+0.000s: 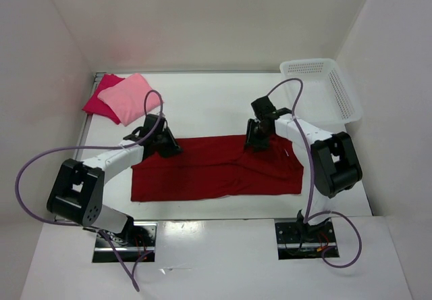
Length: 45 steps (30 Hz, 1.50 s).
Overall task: Fold and stack the t-shirts
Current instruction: Fold the other side of the tshirt into a rectangle
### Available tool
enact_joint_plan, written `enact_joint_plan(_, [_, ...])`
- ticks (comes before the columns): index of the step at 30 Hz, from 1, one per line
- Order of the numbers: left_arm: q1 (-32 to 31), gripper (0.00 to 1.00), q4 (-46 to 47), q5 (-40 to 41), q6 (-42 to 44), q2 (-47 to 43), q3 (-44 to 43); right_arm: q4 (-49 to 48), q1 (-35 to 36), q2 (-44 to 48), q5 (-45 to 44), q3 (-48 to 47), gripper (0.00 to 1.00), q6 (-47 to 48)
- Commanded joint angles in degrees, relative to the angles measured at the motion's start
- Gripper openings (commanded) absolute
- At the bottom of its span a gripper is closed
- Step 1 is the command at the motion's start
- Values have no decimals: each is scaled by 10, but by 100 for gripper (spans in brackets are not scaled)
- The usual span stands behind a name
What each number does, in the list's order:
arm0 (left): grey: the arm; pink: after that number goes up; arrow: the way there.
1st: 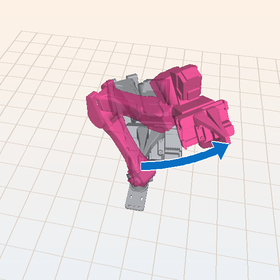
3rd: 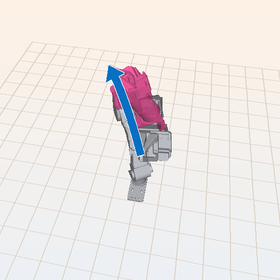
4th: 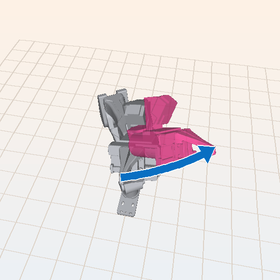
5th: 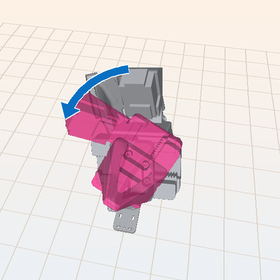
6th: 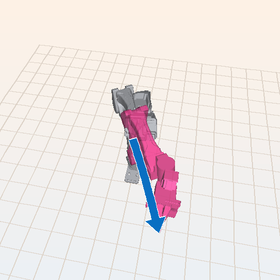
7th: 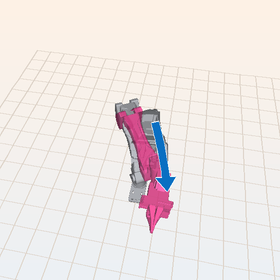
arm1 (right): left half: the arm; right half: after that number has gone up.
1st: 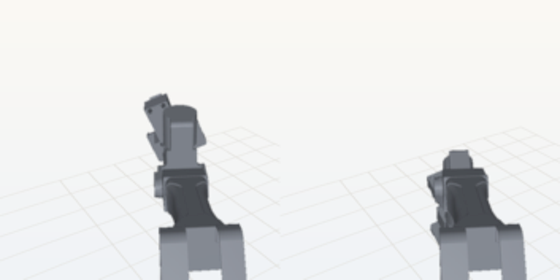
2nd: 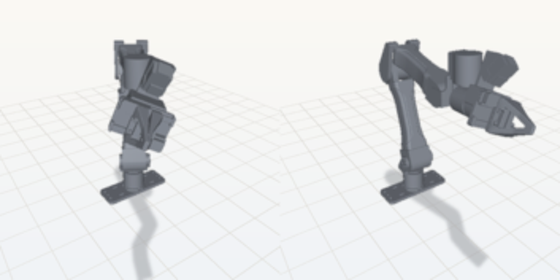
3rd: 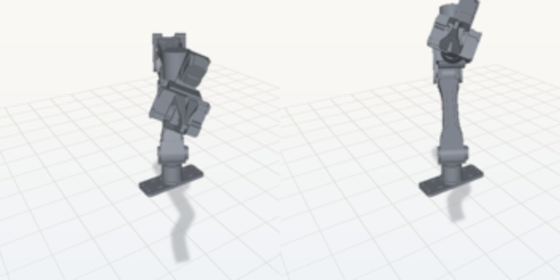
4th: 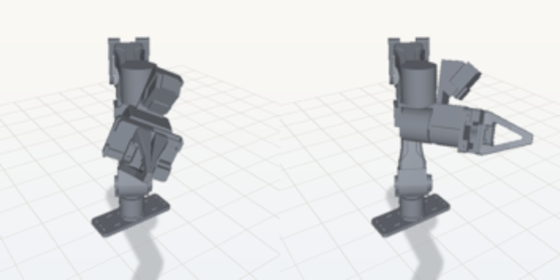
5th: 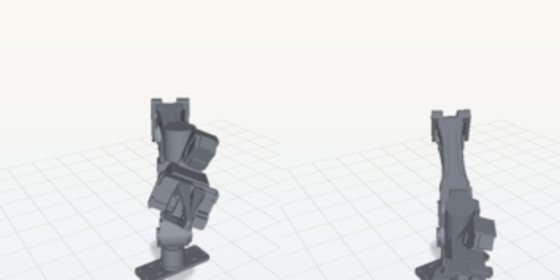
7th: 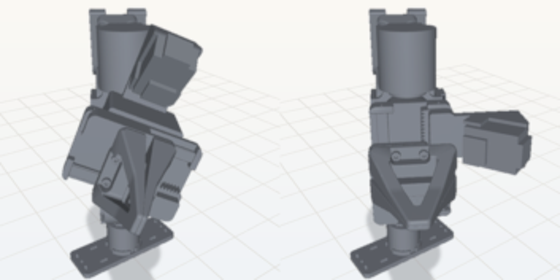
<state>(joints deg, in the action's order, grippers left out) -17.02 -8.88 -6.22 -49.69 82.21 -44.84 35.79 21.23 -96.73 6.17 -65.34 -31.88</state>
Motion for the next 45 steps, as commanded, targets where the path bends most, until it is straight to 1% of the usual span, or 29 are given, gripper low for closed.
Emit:
enact_joint_plan(1, [-22, 21, 34, 3, -15, 16, 2, -28, 30, -18, -13, -22, 46, 9])
enact_joint_plan(4, [-28, 20, 40, 3, -21, 22, 7, -28, 36, -23, -22, -22, 46, 9])
enact_joint_plan(9, [-28, 20, 40, 3, -21, 16, 7, -7, 36, -23, -78, -28, 46, 4])
enact_joint_plan(11, [-28, 20, 40, 3, -21, 11, 7, 6, 36, -23, -90, -28, 42, 4])
enact_joint_plan(13, [-28, 20, 40, 9, -21, 11, 7, 11, 36, -23, -96, -28, 42, 4])
enact_joint_plan(15, [-28, 20, 40, 9, -21, 11, 7, 11, 36, -23, -96, -28, 40, 4])
enact_joint_plan(17, [-28, 20, 40, 9, -21, 11, 7, 11, 36, -29, -96, -28, 34, 4])
enact_joint_plan(19, [-28, 20, 46, 9, -21, 11, 7, 11, 36, -29, -91, -28, 33, 4])
enact_joint_plan(24, [-28, 20, 51, 9, -26, 11, 12, -1, 41, -39, -79, -28, 33, 9])
enact_joint_plan(28, [-28, 20, 51, 3, -26, 11, 12, -9, 47, -39, -73, -38, 16, 9])
enact_joint_plan(29, [-28, 20, 51, 3, -26, 11, 12, -9, 47, -39, -73, -38, 7, 9])
enact_joint_plan(31, [-28, 20, 44, 3, -20, 11, 12, -4, 52, -23, -73, -38, 2, 9])
enact_joint_plan(32, [-28, 18, 29, 19, -20, 11, 6, 7, 64, -15, -73, -32, 0, 4])
enact_joint_plan(33, [-28, 17, 29, 19, -12, 5, 0, 20, 70, -4, -78, -23, 0, -1])
enact_joint_plan(36, [-22, 17, 24, 24, -6, 5, -6, 48, 94, 56, -78, 10, 0, -25])
enact_joint_plan(40, [-22, 17, 29, 11, -6, 17, -12, 66, 121, 111, -37, 69, 0, -67])
enact_joint_plan(43, [-22, 17, 35, 5, -6, 23, -12, 66, 144, 145, -18, 114, 0, -123])
enact_joint_plan(45, [-22, 17, 41, 5, -11, 29, -17, 49, 144, 150, -4, 130, 1, -143])
